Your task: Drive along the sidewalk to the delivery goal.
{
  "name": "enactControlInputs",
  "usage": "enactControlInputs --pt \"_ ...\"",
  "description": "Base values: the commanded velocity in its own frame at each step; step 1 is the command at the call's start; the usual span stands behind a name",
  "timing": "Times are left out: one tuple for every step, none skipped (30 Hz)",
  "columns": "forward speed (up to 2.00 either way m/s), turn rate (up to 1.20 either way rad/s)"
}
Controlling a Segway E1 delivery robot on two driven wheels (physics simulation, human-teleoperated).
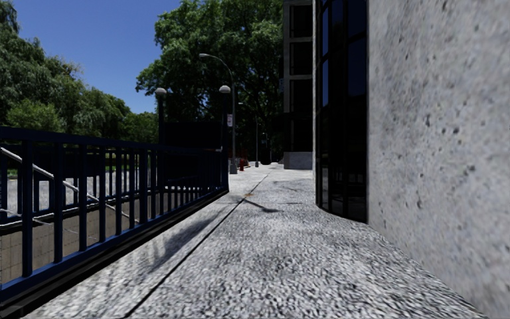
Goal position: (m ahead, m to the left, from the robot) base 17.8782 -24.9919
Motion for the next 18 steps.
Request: enactControlInputs --pt "2.0 0.0" --pt "2.0 0.0" --pt "2.0 0.0" --pt "2.0 0.0" --pt "2.0 0.0" --pt "2.0 0.0" --pt "2.0 0.0" --pt "2.0 0.0" --pt "2.0 0.0" --pt "2.0 0.0" --pt "2.0 0.0" --pt "2.0 0.0" --pt "2.0 0.0" --pt "2.0 0.0" --pt "2.0 0.0" --pt "2.0 0.0" --pt "2.0 0.0" --pt "2.0 0.0"
